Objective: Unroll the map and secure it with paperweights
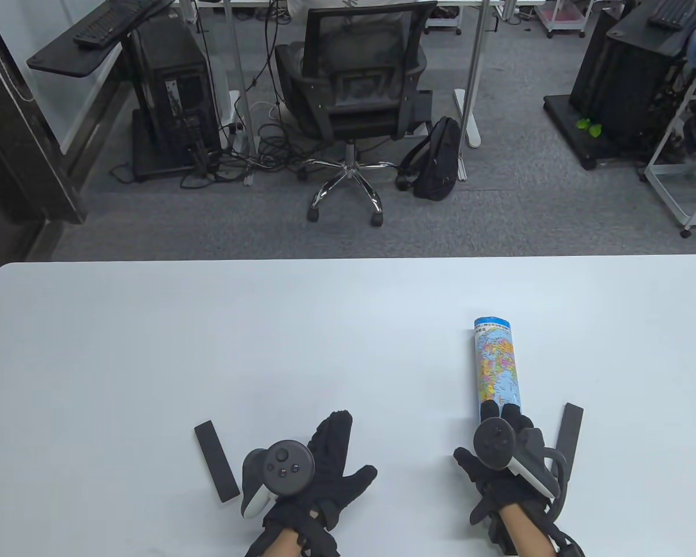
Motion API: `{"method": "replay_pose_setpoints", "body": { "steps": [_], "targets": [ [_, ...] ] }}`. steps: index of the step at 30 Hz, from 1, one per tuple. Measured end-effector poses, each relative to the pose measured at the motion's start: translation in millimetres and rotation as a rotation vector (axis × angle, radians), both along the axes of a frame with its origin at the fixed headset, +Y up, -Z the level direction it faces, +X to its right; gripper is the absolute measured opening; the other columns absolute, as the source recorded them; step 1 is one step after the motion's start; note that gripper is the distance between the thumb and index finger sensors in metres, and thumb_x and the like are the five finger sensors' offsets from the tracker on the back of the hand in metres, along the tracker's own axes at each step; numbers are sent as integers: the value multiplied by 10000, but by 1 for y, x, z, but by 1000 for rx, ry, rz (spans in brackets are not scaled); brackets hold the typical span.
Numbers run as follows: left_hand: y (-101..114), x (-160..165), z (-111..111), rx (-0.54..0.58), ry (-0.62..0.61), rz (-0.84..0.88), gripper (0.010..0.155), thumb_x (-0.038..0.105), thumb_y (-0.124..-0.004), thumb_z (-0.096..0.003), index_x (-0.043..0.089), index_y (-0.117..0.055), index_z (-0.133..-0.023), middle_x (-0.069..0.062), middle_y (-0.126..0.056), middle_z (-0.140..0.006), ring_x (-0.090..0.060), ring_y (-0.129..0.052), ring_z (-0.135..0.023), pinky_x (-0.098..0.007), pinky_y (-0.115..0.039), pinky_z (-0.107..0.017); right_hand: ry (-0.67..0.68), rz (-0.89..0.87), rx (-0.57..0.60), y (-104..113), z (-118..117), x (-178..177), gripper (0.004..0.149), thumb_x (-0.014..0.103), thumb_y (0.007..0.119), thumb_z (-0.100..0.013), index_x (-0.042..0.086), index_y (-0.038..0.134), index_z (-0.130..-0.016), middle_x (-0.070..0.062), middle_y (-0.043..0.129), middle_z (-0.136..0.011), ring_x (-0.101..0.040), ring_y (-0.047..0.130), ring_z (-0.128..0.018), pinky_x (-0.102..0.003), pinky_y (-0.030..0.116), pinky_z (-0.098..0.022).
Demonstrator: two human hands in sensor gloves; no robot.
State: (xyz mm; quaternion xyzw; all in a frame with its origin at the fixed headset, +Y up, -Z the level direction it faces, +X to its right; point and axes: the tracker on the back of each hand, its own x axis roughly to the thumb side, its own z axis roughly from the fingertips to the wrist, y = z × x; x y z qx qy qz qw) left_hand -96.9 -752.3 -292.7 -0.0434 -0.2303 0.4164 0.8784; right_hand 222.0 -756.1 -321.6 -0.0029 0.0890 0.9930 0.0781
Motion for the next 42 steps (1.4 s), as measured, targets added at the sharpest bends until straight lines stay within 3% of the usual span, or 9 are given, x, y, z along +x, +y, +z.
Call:
{"method": "replay_pose_setpoints", "body": {
  "steps": [5,11,18,26,32,37,42],
  "targets": [
    [0,0,0,3,-3,-7,880,549,-722,-532,162,-152,-1080,-214,-244,-1129,-509,-312,-1009,-678,-376,-666,-11,102,-29,-5,-3,-6,801,320,722,-566,65,122,-1031,-426,114,-1021,-693,263,-868,-761,353,-581],
    [0,0,-1,-3,-1,-11,880,546,-722,-533,160,-151,-1080,-216,-242,-1128,-511,-311,-1007,-679,-376,-665,-17,104,-9,-5,-4,-10,757,211,712,-558,51,140,-1026,-445,120,-1000,-709,314,-837,-753,433,-565],
    [1,0,-1,2,0,-9,879,544,-722,-534,161,-150,-1080,-216,-240,-1128,-512,-309,-1007,-678,-375,-666,-62,67,126,3,-1,-8,683,93,680,-521,28,226,-1027,-465,225,-988,-692,491,-816,-716,579,-537],
    [7,0,3,40,15,29,868,533,-719,-536,163,-152,-1079,-218,-243,-1126,-508,-322,-1007,-670,-377,-668,-100,-72,325,22,10,1,653,72,694,-494,26,318,-1027,-454,346,-986,-652,680,-764,-640,743,-482],
    [8,1,4,31,19,113,852,515,-711,-542,164,-148,-1076,-215,-243,-1124,-503,-331,-1006,-653,-385,-676,-20,-394,521,50,30,-2,648,72,699,-487,16,339,-1023,-460,362,-978,-653,699,-745,-634,758,-459],
    [2,2,2,-33,27,200,839,510,-698,-549,158,-147,-1075,-219,-258,-1122,-497,-355,-1004,-633,-397,-682,127,-632,519,60,40,-12,647,86,694,-494,11,333,-1026,-460,359,-979,-641,710,-748,-619,769,-463],
    [-10,7,1,-175,22,388,737,452,-615,-583,160,-154,-1078,-220,-270,-1122,-492,-369,-1003,-621,-410,-685,286,-978,412,54,46,-33,644,94,688,-507,10,322,-1030,-433,323,-999,-643,692,-756,-620,755,-470]
  ]
}}
